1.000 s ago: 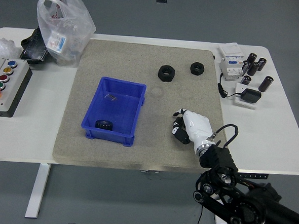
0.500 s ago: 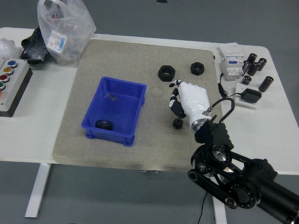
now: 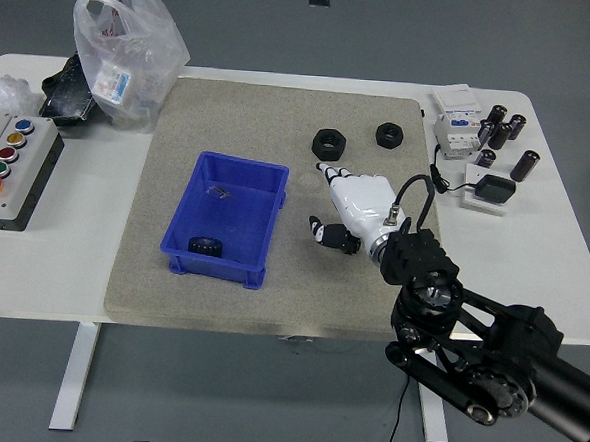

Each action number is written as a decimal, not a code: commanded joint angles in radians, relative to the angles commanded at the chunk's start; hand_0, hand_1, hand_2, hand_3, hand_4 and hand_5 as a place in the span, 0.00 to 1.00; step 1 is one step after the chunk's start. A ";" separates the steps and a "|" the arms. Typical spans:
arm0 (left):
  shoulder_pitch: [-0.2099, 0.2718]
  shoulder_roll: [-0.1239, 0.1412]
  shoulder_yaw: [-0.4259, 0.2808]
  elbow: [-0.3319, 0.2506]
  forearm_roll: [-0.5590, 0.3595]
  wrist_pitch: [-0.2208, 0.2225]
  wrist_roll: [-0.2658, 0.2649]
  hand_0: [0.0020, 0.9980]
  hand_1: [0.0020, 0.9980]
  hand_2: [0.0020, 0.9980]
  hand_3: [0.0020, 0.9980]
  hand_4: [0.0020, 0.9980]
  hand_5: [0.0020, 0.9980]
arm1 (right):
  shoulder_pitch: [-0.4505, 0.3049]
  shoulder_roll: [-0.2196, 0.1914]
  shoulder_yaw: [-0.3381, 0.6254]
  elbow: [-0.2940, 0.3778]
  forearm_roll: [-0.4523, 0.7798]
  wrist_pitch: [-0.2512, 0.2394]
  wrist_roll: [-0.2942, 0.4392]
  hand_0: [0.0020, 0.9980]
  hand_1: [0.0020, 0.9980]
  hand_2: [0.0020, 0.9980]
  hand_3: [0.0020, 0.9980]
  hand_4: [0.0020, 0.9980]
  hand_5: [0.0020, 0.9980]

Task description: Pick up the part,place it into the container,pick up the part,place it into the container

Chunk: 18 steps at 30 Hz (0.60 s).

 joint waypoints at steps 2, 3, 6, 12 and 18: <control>0.000 0.000 0.000 0.000 0.001 0.000 0.000 0.61 0.60 0.59 0.63 0.63 0.34 | 0.001 -0.002 -0.005 -0.012 0.017 0.052 0.000 0.28 0.50 0.87 0.95 0.92 0.43; 0.001 0.000 -0.001 0.000 0.001 0.000 0.000 0.61 0.60 0.59 0.63 0.63 0.34 | 0.002 -0.003 -0.007 -0.017 0.023 0.072 0.000 0.28 0.50 0.87 0.95 0.92 0.43; 0.002 0.000 -0.001 0.000 0.001 0.000 0.001 0.61 0.61 0.59 0.63 0.63 0.34 | 0.004 -0.004 -0.012 -0.032 0.036 0.125 0.000 0.27 0.48 0.83 0.88 0.91 0.42; 0.000 0.000 0.000 0.000 0.001 0.000 0.000 0.61 0.61 0.59 0.63 0.63 0.34 | 0.008 -0.003 -0.015 -0.064 0.039 0.144 0.000 0.26 0.44 0.74 0.79 0.82 0.39; 0.000 0.000 0.000 0.000 0.001 0.000 0.000 0.61 0.61 0.59 0.63 0.63 0.35 | 0.010 -0.003 -0.006 -0.074 0.015 0.078 0.000 0.24 0.41 0.68 0.69 0.62 0.36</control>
